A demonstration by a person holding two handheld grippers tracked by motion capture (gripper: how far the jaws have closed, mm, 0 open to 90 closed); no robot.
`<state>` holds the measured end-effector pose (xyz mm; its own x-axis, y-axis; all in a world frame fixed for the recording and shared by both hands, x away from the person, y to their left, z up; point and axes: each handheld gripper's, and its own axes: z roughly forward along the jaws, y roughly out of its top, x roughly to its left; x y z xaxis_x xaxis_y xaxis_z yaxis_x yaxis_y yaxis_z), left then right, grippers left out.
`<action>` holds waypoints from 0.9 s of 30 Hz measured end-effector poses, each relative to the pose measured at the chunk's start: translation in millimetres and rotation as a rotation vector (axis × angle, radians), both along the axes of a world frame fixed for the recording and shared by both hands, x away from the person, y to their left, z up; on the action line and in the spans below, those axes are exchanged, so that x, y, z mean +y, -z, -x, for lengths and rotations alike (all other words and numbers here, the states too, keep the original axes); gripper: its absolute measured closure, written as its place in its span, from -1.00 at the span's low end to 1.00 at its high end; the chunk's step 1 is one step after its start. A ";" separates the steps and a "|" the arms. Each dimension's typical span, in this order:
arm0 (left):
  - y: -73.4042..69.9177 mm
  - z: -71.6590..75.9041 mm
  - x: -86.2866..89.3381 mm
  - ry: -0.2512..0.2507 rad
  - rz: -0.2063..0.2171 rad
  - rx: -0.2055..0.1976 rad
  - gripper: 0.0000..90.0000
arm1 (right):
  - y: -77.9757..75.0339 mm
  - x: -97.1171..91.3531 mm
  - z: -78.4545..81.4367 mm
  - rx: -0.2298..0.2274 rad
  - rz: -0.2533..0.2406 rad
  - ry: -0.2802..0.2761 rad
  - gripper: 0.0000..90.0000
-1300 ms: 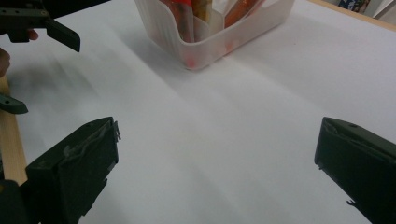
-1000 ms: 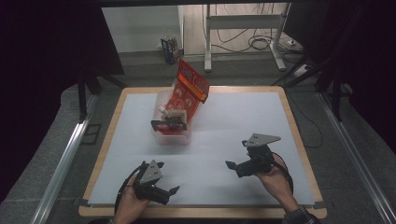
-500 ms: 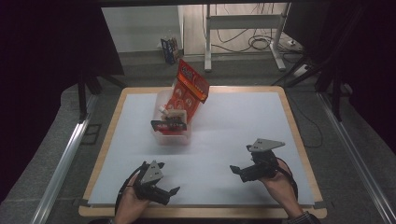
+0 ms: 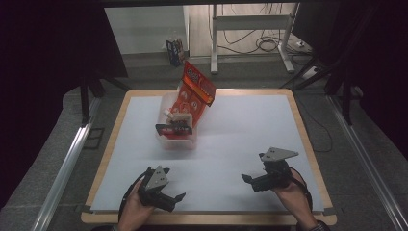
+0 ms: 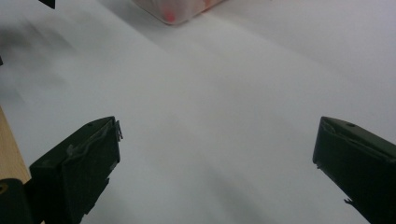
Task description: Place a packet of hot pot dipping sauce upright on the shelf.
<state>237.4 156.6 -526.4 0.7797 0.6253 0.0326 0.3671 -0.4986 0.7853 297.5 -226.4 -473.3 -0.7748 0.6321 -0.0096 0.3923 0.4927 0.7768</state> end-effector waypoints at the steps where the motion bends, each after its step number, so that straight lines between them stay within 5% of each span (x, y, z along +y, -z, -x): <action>1: 0.0 0.0 0.0 0.000 0.000 0.000 -0.98 | 0.0 0.0 0.0 0.000 0.000 0.000 -0.99; 27: 1.0 -0.6 -0.9 0.006 0.000 0.007 -0.99 | 5.9 -44.7 15.3 0.013 0.000 0.096 -1.00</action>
